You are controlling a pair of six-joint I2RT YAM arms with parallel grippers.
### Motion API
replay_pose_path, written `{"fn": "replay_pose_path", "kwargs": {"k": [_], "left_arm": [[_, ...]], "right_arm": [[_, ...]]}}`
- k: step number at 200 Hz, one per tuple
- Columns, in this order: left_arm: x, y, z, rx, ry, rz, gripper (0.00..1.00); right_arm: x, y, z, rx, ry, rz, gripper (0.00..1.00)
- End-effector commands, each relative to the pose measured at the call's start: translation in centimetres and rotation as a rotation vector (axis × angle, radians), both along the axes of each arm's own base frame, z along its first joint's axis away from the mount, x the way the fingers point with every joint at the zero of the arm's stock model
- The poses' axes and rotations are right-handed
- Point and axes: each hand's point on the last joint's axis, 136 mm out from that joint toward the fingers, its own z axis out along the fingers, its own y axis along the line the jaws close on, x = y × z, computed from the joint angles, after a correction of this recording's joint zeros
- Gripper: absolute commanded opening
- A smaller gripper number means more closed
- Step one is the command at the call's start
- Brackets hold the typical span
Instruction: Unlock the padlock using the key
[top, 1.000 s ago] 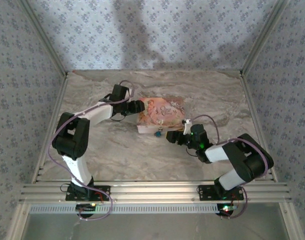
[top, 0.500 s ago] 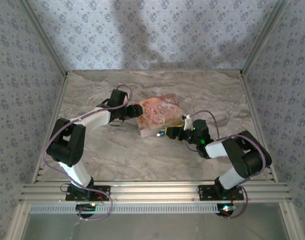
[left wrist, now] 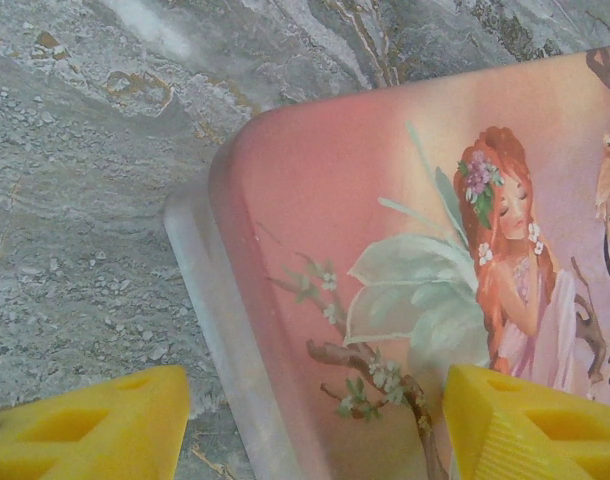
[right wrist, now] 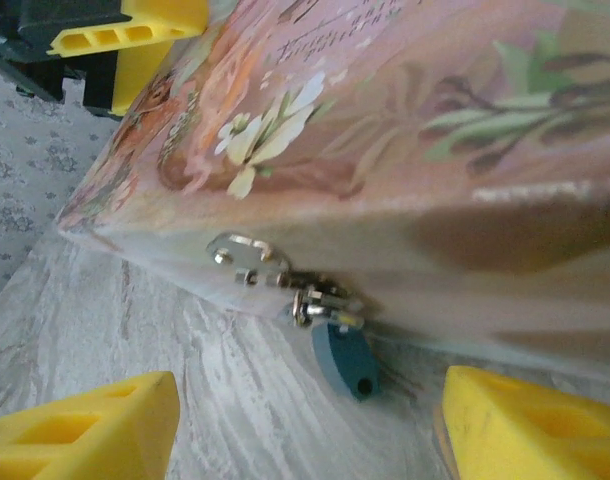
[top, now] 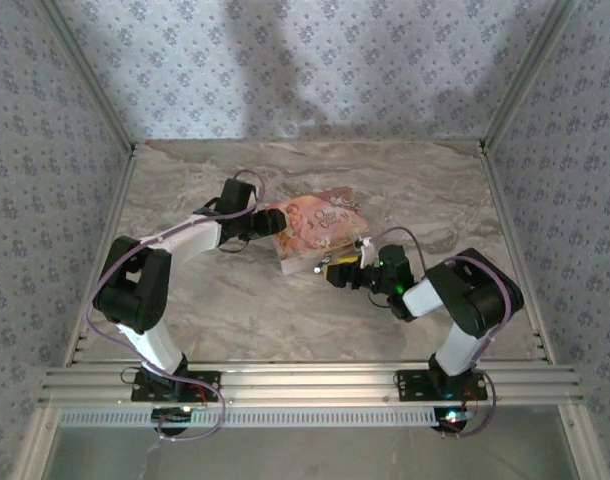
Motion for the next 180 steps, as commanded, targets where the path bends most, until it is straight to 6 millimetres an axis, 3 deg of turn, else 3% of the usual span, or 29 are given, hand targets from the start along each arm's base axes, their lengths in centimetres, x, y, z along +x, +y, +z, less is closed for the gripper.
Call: {"fn": "replay_pose_path", "kwargs": {"k": [1, 71, 180], "left_arm": [[-1.9, 0.3, -1.7, 0.037, 0.067, -0.011, 0.68], [-1.9, 0.3, -1.9, 0.037, 0.071, -0.012, 0.68], [-2.0, 0.3, -2.1, 0.037, 0.076, -0.012, 0.68]], "right_arm": [[0.7, 1.3, 1.6, 0.046, -0.07, 0.039, 0.71], [0.8, 2.6, 0.8, 0.078, -0.052, 0.077, 0.61], [0.7, 3.0, 1.7, 0.126, -0.114, 0.099, 0.5]]}}
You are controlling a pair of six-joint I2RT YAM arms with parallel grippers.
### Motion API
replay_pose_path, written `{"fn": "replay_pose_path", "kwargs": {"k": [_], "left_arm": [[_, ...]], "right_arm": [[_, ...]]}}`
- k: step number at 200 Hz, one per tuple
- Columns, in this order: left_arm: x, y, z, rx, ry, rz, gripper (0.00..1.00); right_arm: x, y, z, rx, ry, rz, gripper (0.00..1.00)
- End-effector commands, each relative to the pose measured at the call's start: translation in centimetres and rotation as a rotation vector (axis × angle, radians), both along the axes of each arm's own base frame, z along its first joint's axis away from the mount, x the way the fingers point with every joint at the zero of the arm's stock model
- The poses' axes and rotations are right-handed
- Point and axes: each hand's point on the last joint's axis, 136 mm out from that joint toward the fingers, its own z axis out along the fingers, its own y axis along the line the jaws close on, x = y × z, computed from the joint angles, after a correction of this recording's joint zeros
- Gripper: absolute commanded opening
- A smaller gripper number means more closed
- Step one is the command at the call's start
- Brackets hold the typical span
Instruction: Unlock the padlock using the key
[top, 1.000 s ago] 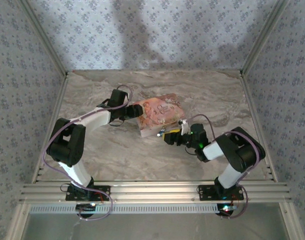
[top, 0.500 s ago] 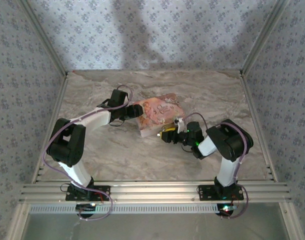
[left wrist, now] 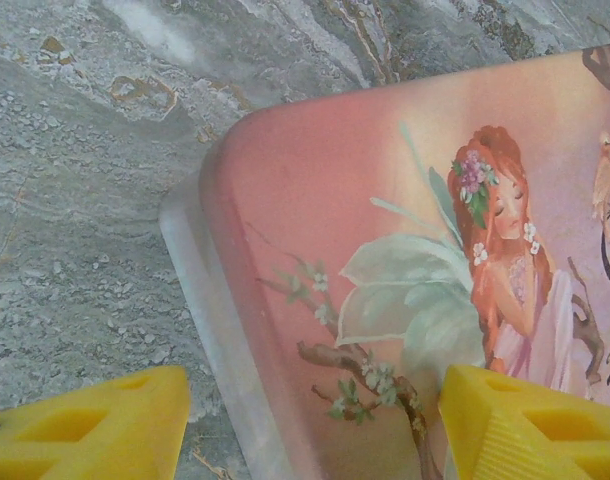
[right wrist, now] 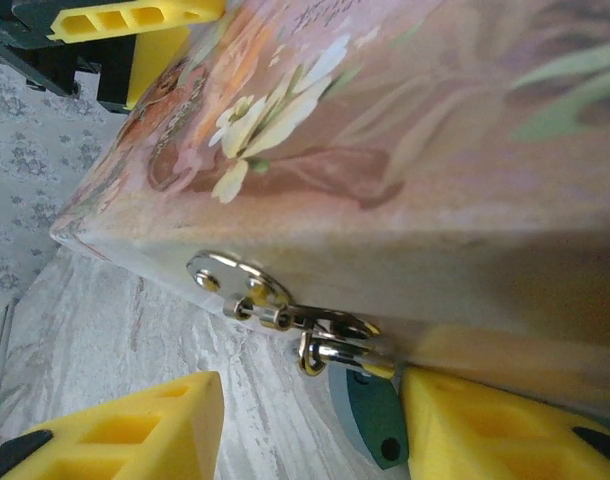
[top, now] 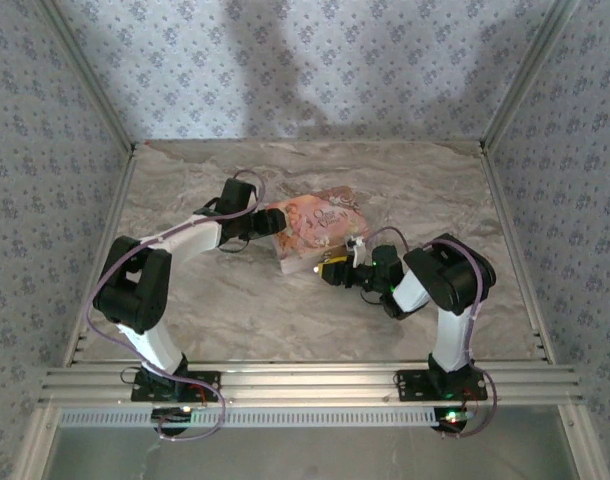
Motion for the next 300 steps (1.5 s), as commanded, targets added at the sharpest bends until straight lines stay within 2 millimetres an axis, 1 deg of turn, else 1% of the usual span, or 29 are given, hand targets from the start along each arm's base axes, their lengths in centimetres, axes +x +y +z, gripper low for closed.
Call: {"fn": "replay_pose_path", "kwargs": {"k": [1, 32, 76, 120, 147, 182, 219, 253, 300], "left_arm": [[-2.1, 0.2, -2.2, 0.035, 0.081, -0.019, 0.68], [-2.2, 0.3, -2.3, 0.037, 0.083, -0.019, 0.68], [-2.1, 0.2, -2.2, 0.036, 0.081, -0.019, 0.68], [-2.2, 0.3, -2.3, 0.036, 0.083, -0.017, 0.68], [-2.2, 0.3, -2.3, 0.035, 0.082, -0.017, 0.68], [-2.3, 0.3, -2.3, 0.036, 0.08, -0.015, 0.68], [-2.3, 0.4, -2.2, 0.037, 0.079, -0.014, 0.68], [-2.4, 0.5, -2.1, 0.039, 0.075, -0.012, 0.68], [-2.5, 0.6, -2.4, 0.044, 0.079, -0.009, 0.68]], "right_arm": [[0.3, 1.0, 2.6, 0.065, -0.098, 0.04, 0.49], [0.2, 1.0, 2.5, 0.063, -0.094, 0.04, 0.44], [0.3, 0.5, 1.2, 0.031, -0.063, 0.016, 0.36], [0.1, 0.0, 0.5, 0.015, -0.047, 0.001, 0.29], [0.1, -0.2, 0.2, 0.006, -0.039, -0.005, 0.22], [0.1, -0.4, 0.0, 0.003, -0.028, -0.016, 0.15], [0.4, -0.6, 0.2, 0.013, -0.023, -0.033, 0.07], [0.5, -1.2, 0.1, 0.017, -0.009, -0.064, 0.05], [1.0, -2.0, 0.9, 0.052, -0.002, -0.106, 0.04]]}}
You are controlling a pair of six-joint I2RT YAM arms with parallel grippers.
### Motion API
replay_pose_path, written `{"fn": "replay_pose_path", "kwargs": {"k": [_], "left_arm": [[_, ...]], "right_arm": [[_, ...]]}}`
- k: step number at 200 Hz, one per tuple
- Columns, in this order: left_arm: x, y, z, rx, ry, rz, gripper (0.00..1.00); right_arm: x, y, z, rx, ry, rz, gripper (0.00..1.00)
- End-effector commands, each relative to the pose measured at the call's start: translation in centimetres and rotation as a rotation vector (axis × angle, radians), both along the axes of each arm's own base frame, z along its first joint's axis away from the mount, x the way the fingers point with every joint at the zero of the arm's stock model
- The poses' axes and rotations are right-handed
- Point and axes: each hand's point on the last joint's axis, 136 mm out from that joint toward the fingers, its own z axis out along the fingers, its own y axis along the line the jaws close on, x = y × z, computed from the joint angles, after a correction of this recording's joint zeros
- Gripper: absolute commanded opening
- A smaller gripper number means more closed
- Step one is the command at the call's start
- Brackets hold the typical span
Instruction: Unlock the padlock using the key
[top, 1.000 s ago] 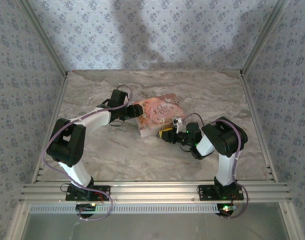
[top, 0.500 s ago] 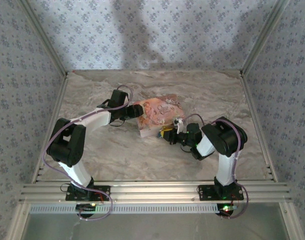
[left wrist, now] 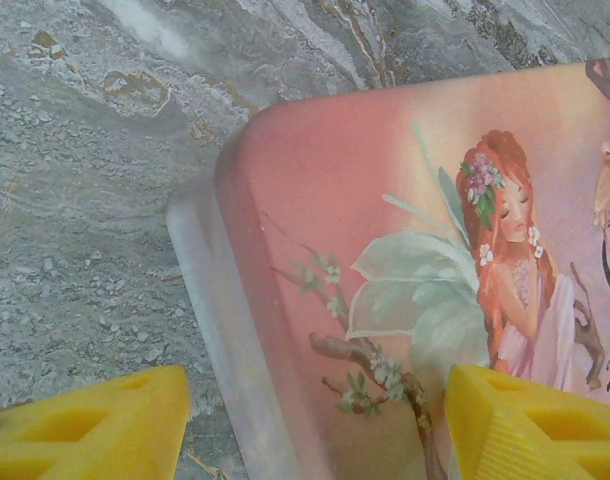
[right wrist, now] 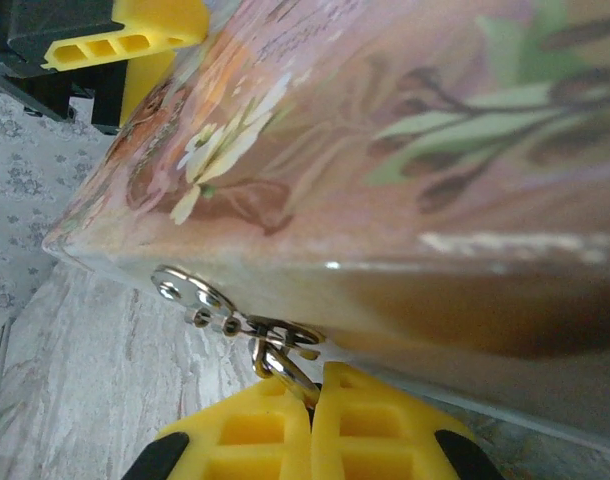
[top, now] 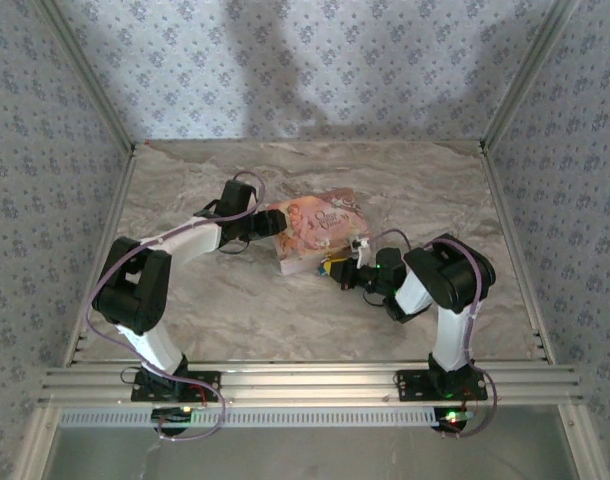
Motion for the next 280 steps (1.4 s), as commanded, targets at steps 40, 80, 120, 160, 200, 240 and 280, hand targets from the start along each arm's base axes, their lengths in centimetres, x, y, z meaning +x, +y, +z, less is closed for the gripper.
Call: {"fn": "replay_pose_path", "kwargs": {"k": [40, 80, 120, 160, 200, 240, 280], "left_arm": [[-2.3, 0.7, -2.4, 0.055, 0.089, -0.01, 0.68], [-2.3, 0.7, -2.4, 0.055, 0.089, -0.012, 0.68], [-2.3, 0.7, -2.5, 0.057, 0.09, -0.012, 0.68], [-2.4, 0.8, -2.7, 0.059, 0.095, -0.01, 0.68], [-2.1, 0.4, -0.2, 0.039, 0.027, -0.024, 0.69], [-2.0, 0.5, 3.6, 0.09, -0.07, -0.032, 0.71], [-3.1, -2.1, 7.7, 0.111, -0.177, -0.104, 0.71]], "right_arm": [[1.2, -1.4, 1.9, 0.055, -0.012, -0.079, 0.03], [1.4, -1.9, 2.4, 0.063, -0.014, -0.097, 0.03], [1.6, -2.4, 2.7, 0.066, -0.017, -0.112, 0.03], [1.7, -2.7, 2.7, 0.079, 0.018, -0.121, 0.03], [1.5, -2.4, 2.0, 0.071, 0.064, -0.101, 0.02], [1.2, -2.4, 1.4, 0.059, 0.091, -0.102, 0.02], [1.3, -2.4, 1.2, 0.054, 0.098, -0.105, 0.02]]}}
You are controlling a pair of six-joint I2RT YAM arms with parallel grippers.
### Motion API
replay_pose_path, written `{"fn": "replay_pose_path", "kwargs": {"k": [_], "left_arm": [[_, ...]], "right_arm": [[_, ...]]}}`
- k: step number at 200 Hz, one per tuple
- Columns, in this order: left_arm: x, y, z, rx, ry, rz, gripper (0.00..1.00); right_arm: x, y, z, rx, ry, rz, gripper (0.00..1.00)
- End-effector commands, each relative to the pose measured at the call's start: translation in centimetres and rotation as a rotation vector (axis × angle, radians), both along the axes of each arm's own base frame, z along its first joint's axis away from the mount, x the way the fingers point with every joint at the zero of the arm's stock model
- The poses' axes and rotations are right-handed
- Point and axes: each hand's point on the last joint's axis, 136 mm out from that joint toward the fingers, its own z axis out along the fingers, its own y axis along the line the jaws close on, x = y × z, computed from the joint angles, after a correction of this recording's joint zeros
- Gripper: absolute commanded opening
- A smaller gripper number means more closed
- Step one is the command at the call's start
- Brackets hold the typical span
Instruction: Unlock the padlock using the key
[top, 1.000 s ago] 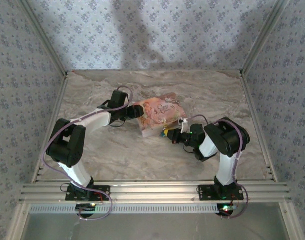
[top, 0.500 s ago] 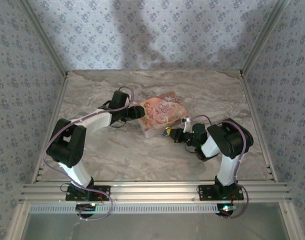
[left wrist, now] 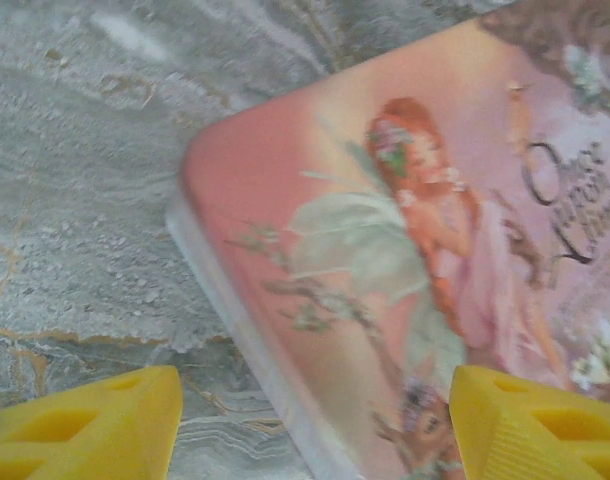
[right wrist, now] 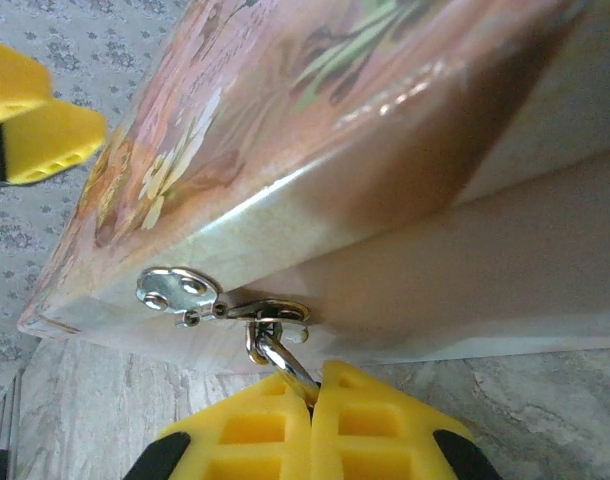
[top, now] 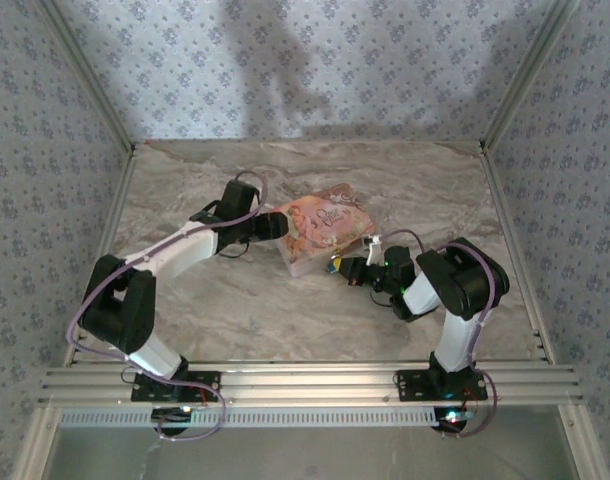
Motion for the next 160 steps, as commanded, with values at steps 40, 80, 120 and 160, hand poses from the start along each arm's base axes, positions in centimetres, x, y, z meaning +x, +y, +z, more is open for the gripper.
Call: {"fn": "replay_pose_path", "kwargs": {"k": [40, 80, 120, 160], "left_arm": [[-2.4, -7.1, 5.4, 0.013, -0.12, -0.192, 0.71], [-3.7, -11.3, 3.1, -0.017, -0.046, -0.288, 0.71], [-4.1, -12.4, 0.2, -0.01, 0.021, -0.309, 0.7], [-4.9, -11.8, -2.1, 0.008, 0.074, -0.299, 0.7]], "right_arm": [[0.7, 0.0, 1.0, 0.019, -0.012, -0.012, 0.03], [0.7, 0.0, 1.0, 0.017, -0.003, -0.012, 0.03], [0.8, -0.1, 1.1, 0.016, -0.002, -0.015, 0.03], [0.9, -0.3, 1.2, 0.016, 0.004, -0.024, 0.02]]}}
